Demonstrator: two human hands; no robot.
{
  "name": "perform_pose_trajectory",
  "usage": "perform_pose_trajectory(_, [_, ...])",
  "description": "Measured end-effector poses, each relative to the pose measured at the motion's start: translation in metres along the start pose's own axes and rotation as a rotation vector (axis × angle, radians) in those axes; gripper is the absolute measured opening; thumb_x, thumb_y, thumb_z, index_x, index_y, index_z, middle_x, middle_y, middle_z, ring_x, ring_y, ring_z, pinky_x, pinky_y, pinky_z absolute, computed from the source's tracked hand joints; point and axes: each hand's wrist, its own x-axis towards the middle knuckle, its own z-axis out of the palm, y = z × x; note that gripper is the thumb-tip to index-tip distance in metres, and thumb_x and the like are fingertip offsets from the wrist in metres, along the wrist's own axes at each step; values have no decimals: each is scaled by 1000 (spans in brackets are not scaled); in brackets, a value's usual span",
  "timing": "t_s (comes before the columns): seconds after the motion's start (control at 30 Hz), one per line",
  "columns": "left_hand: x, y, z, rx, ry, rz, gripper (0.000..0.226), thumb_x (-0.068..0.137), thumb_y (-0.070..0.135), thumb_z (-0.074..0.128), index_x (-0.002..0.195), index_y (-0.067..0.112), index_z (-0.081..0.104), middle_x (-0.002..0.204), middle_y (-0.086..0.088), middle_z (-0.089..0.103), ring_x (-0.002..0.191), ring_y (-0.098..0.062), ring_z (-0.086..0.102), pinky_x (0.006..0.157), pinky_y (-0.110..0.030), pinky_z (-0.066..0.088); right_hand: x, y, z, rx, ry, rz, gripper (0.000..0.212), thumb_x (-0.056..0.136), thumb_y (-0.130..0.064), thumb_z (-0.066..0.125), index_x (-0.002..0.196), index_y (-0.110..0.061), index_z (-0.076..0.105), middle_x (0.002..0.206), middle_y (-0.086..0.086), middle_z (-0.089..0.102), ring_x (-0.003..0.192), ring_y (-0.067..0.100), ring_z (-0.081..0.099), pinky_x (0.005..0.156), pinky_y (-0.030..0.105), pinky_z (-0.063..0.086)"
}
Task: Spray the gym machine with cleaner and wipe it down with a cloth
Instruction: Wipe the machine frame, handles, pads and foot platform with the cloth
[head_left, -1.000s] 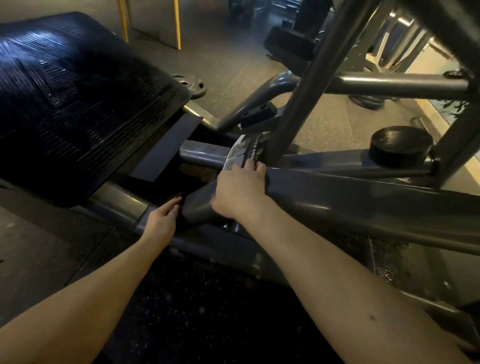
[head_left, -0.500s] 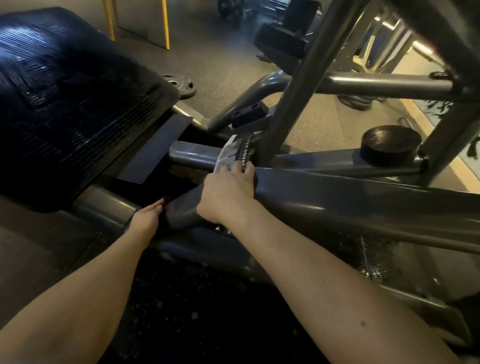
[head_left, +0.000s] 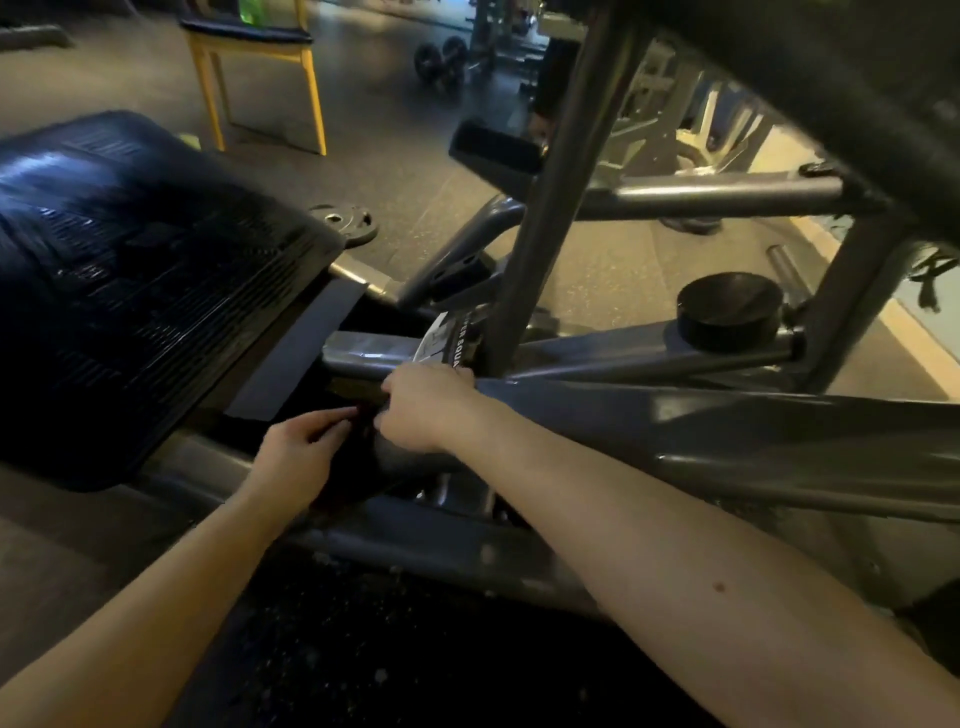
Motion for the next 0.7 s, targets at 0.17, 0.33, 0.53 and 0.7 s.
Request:
perform_pose_trajectory(0.17, [11, 103, 19, -269, -31, 112, 23, 103, 22, 60, 116, 33, 77, 112, -3, 77, 108, -22, 72, 104, -45, 54, -23, 70, -53, 675, 166, 12, 21, 103, -41, 58, 104, -26, 71, 95, -3, 69, 88, 12, 64, 82, 31, 49])
perform_pose_trajectory(0.33, [16, 184, 91, -490, -257, 118, 34, 109, 9, 43, 136, 15, 63, 123, -8, 71, 115, -22, 68, 99, -36, 53, -41, 125, -79, 1381, 66, 68, 25, 106, -40, 52, 122, -27, 67, 117, 7, 71, 117, 30, 66, 103, 58, 52])
perform_pose_trajectory(0.53, [56, 207, 159, -488, -493, 175, 47, 104, 3, 47, 149, 20, 51, 135, -10, 66, 122, -29, 66, 98, -44, 56, -43, 200, -95, 1408, 212, 95, 32, 106, -19, 53, 136, -24, 63, 127, 10, 67, 122, 34, 62, 103, 59, 52])
perform_pose_trajectory(0.7, [73, 213, 186, -268, -529, 274, 50, 102, 17, 58, 149, 31, 51, 136, -3, 66, 124, -22, 65, 108, -52, 51, -21, 241, -96, 1398, 306, 243, 41, 98, -11, 65, 137, -24, 61, 123, 10, 70, 114, 28, 69, 96, 47, 59])
